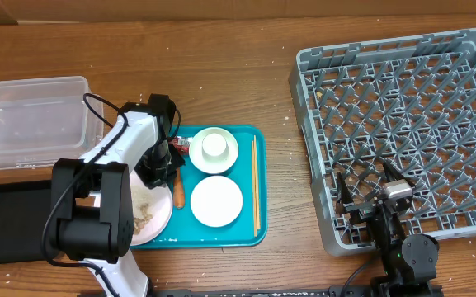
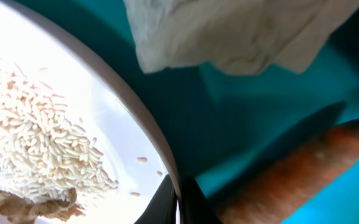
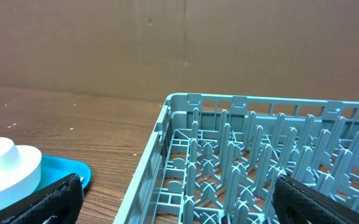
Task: Sort waste into correct bins and load items into the dishwasher
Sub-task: 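Grasp the rim of the white rice plate with the left gripper, then tip the plate over the black board to dump rice scraps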
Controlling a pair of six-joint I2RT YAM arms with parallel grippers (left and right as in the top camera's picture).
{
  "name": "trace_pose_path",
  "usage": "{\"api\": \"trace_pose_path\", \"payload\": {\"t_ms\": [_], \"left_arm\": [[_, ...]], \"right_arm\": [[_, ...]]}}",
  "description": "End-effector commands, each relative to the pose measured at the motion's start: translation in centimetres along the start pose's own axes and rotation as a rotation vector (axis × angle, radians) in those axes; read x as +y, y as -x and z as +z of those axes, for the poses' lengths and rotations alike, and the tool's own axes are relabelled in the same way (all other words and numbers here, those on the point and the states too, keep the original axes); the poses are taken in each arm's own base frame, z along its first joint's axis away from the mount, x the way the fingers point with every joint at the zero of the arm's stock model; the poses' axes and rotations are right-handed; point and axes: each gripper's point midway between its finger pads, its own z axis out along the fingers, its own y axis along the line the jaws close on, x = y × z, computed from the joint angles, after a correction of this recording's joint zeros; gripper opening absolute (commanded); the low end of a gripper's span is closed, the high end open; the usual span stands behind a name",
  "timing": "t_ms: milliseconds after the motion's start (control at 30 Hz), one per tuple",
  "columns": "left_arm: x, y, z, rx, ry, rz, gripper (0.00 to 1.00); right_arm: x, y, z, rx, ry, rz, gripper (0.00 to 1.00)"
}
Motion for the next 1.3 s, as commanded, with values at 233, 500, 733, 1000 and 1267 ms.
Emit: {"api": "trace_pose_path", "payload": {"t_ms": [233, 500, 733, 1000, 1267], "left_arm": [[1.2, -0.4, -3.2, 0.034, 0.066, 0.008, 0.04], [1.7, -0.2, -5.1, 0.029, 0.095, 0.010, 0.04], [2.9, -0.8, -5.7, 0.050, 0.149, 0.015, 0.04], [4.3, -0.2, -9.6, 0.024, 0.202, 0.030, 0.04], [6.6, 2.8, -13.6, -0.001, 0.115, -0.005, 0.04]], "right_arm": [[-0.2, -0.2, 0.0, -0.003, -0.011, 0.003, 1.00], [-0.2, -0.2, 0.0, -0.003, -0.011, 0.003, 1.00], [-0.2, -0.2, 0.0, -0.003, -0.011, 0.003, 1.00], [-0.2, -0.2, 0.0, -0.003, -0.011, 0.003, 1.00], [-0.2, -0.2, 0.0, -0.003, -0.011, 0.003, 1.00]]}}
